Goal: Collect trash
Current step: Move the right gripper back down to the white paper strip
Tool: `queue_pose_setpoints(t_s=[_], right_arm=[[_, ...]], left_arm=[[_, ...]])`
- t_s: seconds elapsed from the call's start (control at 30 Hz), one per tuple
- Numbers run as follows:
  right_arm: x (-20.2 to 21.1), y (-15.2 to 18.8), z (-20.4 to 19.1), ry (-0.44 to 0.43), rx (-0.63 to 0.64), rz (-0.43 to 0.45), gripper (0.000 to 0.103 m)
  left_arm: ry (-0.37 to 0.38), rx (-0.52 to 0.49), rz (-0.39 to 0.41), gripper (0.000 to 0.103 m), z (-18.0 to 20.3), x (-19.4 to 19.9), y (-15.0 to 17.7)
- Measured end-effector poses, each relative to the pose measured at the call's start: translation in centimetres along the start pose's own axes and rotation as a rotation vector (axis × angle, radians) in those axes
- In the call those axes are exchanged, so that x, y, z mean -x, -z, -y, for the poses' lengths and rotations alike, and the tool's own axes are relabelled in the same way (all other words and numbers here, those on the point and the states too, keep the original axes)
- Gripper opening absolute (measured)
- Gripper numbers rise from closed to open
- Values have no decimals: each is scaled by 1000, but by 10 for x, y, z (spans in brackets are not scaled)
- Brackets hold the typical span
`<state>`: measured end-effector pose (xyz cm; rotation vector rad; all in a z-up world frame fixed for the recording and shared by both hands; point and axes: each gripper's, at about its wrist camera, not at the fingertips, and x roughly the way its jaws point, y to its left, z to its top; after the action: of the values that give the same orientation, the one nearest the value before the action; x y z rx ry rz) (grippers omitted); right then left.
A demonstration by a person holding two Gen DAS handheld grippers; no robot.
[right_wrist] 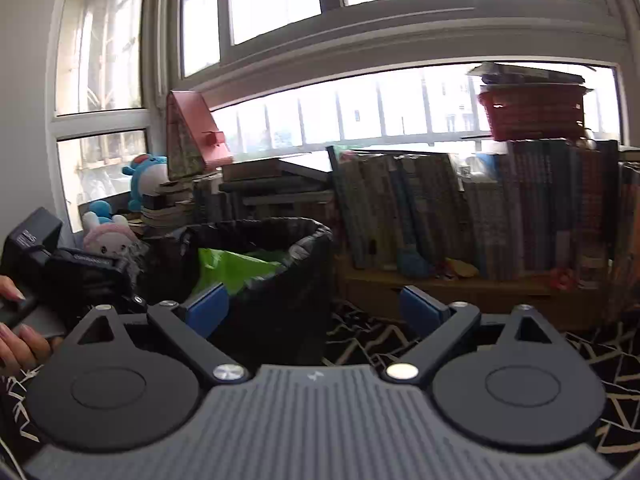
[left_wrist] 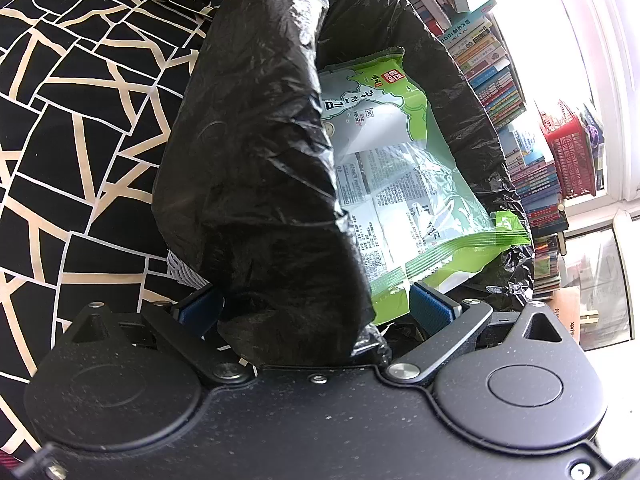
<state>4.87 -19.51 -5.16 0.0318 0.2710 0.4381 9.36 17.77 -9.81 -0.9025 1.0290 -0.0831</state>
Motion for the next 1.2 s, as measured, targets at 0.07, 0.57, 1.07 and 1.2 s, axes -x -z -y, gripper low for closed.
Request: queue_pose_setpoints(t_s=[0.07, 0.57, 1.07, 1.2], right_arm=[[6, 11, 13, 54, -2, -14, 99], [27, 87, 91, 399, -58, -166, 99], [38, 130, 121, 526, -125, -267, 99], [39, 137, 124, 546, -124, -291, 99]], left_arm=[[0, 0, 0, 99, 0, 0, 0], [1, 5, 3, 99, -1, 0, 0], [4, 9, 6, 100, -1, 0, 0], [4, 9, 6, 100, -1, 0, 0]])
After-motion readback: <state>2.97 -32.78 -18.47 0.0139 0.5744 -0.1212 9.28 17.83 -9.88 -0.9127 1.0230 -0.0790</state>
